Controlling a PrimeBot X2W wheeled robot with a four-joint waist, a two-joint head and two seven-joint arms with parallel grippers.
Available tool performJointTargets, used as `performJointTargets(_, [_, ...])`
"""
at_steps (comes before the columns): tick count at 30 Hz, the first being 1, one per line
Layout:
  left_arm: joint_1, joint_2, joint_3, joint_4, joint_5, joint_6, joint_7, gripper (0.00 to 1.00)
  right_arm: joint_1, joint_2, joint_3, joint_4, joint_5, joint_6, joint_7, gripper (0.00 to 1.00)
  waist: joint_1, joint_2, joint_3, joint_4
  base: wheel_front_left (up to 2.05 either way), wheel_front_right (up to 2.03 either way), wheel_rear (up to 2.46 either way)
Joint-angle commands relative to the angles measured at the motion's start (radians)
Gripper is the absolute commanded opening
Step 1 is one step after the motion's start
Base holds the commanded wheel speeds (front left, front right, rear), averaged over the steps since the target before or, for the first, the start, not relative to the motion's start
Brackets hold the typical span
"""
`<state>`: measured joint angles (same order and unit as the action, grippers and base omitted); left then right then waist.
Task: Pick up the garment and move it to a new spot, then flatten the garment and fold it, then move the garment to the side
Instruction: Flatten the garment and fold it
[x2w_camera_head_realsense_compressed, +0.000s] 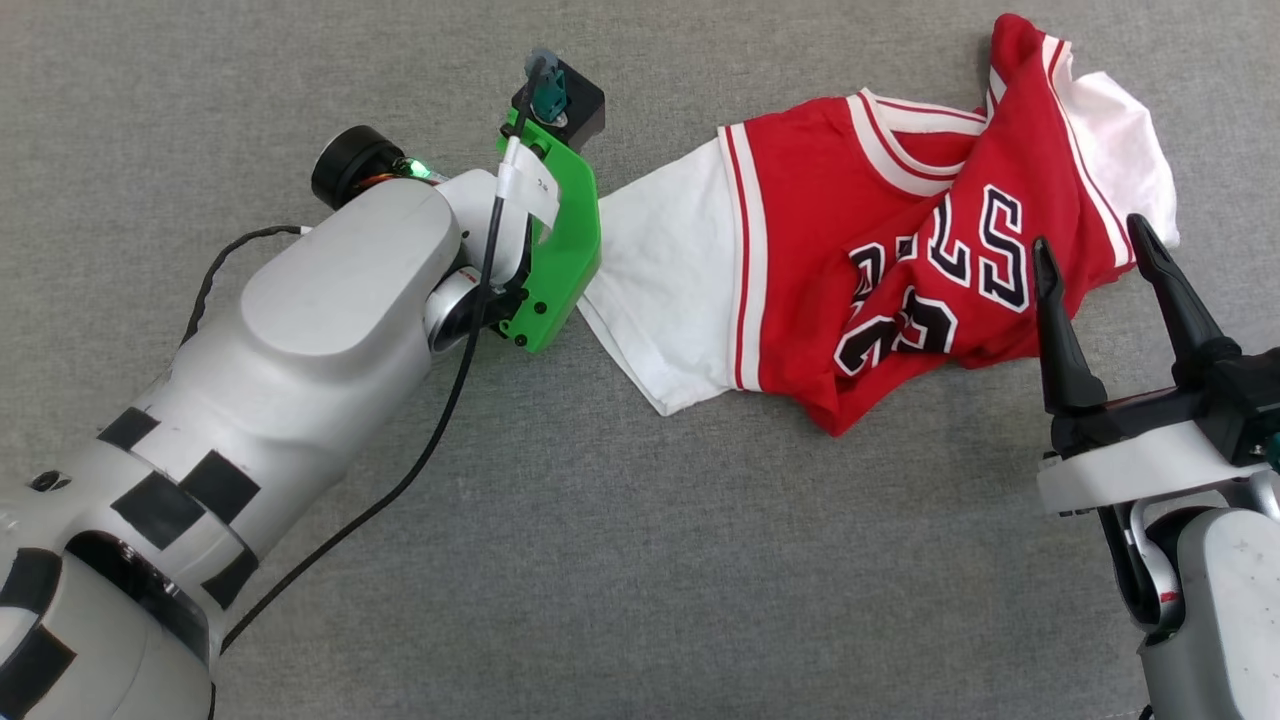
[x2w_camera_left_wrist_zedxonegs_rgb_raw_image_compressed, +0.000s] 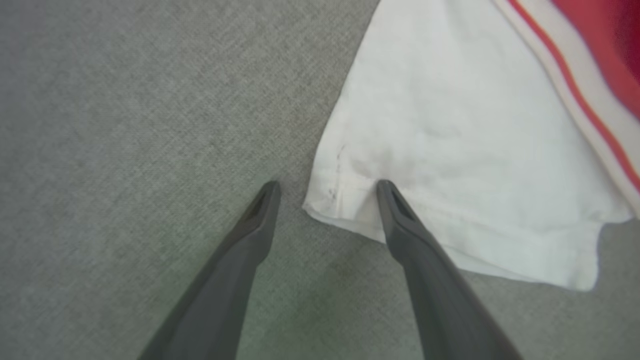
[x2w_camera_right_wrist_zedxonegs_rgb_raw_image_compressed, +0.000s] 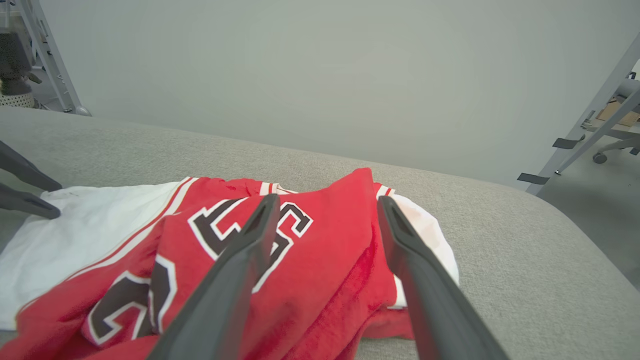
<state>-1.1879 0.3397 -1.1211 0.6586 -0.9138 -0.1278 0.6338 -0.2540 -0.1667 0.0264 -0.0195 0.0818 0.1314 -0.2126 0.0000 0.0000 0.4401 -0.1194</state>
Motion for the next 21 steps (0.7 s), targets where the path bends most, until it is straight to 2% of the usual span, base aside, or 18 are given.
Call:
performJointTargets(1, [-0.016,-0.004,-0.035,0.016,0.008,-0.003,0.001,1.00,-0.019,0.005,0.003,0.005,-0.009,-0.001,-0.008,1.00,0.0000,0.0000,0.031,-0.027,0.00,0.00,0.00])
performJointTargets(3, [-0.007,0.001,-0.089,0.030,0.013,-0.003,0.012,1.00,-0.024,0.010,0.005,0.012,-0.011,-0.001,-0.012,1.00,0.0000,0.0000,0.035,-0.030,0.00,0.00,0.00])
performJointTargets(7, [0.005,0.009,-0.117,0.049,-0.013,-0.003,-0.020,1.00,-0.028,0.014,0.000,0.024,-0.013,-0.001,-0.018,1.00,0.0000,0.0000,0.034,-0.026,0.00,0.00,0.00])
performJointTargets(8, [0.004,0.012,-0.125,0.046,-0.014,-0.003,-0.029,0.79,-0.028,0.015,-0.004,0.028,-0.014,-0.001,-0.020,1.00,0.0000,0.0000,0.030,-0.022,0.00,0.00,0.00])
performJointTargets(9, [0.001,0.016,-0.129,0.041,-0.013,-0.003,-0.040,0.10,-0.028,0.016,-0.004,0.029,-0.014,-0.001,-0.021,1.00,0.0000,0.0000,0.027,-0.019,0.00,0.00,0.00])
performJointTargets(10, [-0.003,0.022,-0.133,0.034,-0.017,-0.003,-0.058,0.00,-0.028,0.016,-0.004,0.031,-0.015,-0.001,-0.022,1.00,0.0000,0.0000,0.023,-0.015,0.00,0.00,0.00])
performJointTargets(15, [-0.041,0.072,-0.135,-0.016,-0.064,-0.003,-0.137,0.00,-0.020,0.017,-0.014,0.031,-0.018,-0.001,-0.026,1.00,0.0000,0.0000,-0.002,0.009,0.00,0.00,0.00])
performJointTargets(21, [-0.089,0.165,-0.096,-0.016,-0.117,-0.003,-0.211,0.00,-0.004,0.015,-0.030,0.032,-0.023,-0.001,-0.028,1.00,0.0000,0.0000,-0.026,0.027,0.00,0.00,0.00])
